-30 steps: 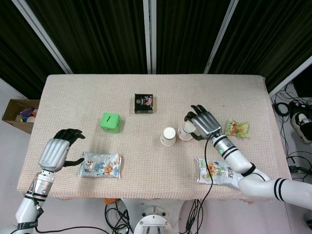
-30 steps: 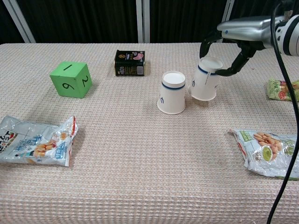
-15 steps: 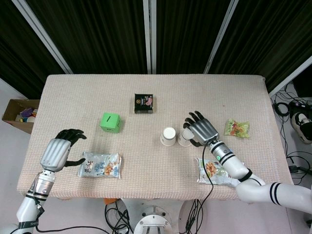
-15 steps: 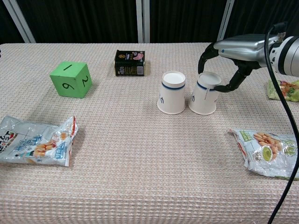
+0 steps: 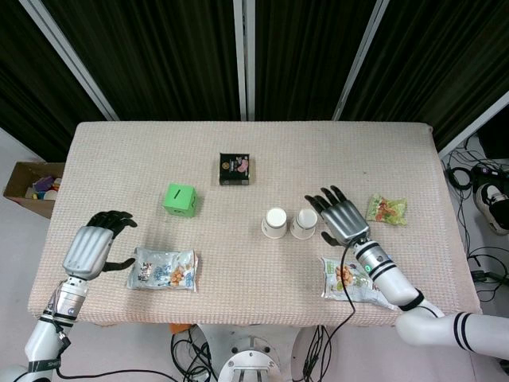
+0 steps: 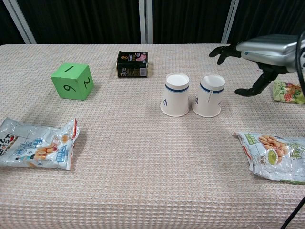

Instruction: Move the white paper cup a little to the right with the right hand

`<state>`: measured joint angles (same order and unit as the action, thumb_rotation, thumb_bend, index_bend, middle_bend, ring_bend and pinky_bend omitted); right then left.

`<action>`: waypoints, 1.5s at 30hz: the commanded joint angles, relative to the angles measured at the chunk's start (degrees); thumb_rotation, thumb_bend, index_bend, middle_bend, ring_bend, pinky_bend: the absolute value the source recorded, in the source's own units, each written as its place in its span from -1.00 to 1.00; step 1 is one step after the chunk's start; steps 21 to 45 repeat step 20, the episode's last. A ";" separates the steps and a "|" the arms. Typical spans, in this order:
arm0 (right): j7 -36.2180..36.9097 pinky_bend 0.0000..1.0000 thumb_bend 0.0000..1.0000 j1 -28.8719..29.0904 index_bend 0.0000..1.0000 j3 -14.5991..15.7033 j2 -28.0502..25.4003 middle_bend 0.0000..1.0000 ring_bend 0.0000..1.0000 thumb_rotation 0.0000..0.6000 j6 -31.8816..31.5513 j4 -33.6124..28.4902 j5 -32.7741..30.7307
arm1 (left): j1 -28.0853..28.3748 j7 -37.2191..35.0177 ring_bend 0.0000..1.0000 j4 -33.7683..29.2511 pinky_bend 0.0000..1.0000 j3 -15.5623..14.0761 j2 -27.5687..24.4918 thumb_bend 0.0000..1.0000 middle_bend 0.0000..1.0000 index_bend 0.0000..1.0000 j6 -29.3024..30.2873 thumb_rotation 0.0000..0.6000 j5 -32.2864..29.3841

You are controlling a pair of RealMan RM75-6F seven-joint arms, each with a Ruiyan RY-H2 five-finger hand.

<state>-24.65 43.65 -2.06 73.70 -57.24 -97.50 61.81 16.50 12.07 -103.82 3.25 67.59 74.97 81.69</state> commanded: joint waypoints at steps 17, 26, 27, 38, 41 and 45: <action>35.35 -0.97 -0.41 -32.15 -0.94 7.03 -9.01 -0.90 -1.00 1.00 -32.60 7.75 17.78 | -10.85 11.99 -0.64 7.68 -0.61 -1.65 0.14 -1.00 -0.54 -0.35 15.57 1.00 -3.68; 36.73 -0.97 -0.40 -33.52 -0.95 7.05 -8.08 -0.90 -1.00 1.00 -33.18 9.36 19.44 | -12.05 11.58 -0.64 6.40 -0.62 -3.04 0.34 -1.00 -0.54 -0.35 16.87 1.00 -1.24; 36.73 -0.97 -0.40 -33.52 -0.95 7.05 -8.08 -0.90 -1.00 1.00 -33.18 9.36 19.44 | -12.05 11.58 -0.64 6.40 -0.62 -3.04 0.34 -1.00 -0.54 -0.35 16.87 1.00 -1.24; 36.73 -0.97 -0.40 -33.52 -0.95 7.05 -8.08 -0.90 -1.00 1.00 -33.18 9.36 19.44 | -12.05 11.58 -0.64 6.40 -0.62 -3.04 0.34 -1.00 -0.54 -0.35 16.87 1.00 -1.24; 36.73 -0.97 -0.40 -33.52 -0.95 7.05 -8.08 -0.90 -1.00 1.00 -33.18 9.36 19.44 | -12.05 11.58 -0.64 6.40 -0.62 -3.04 0.34 -1.00 -0.54 -0.35 16.87 1.00 -1.24; 36.73 -0.97 -0.40 -33.52 -0.95 7.05 -8.08 -0.90 -1.00 1.00 -33.18 9.36 19.44 | -12.05 11.58 -0.64 6.40 -0.62 -3.04 0.34 -1.00 -0.54 -0.35 16.87 1.00 -1.24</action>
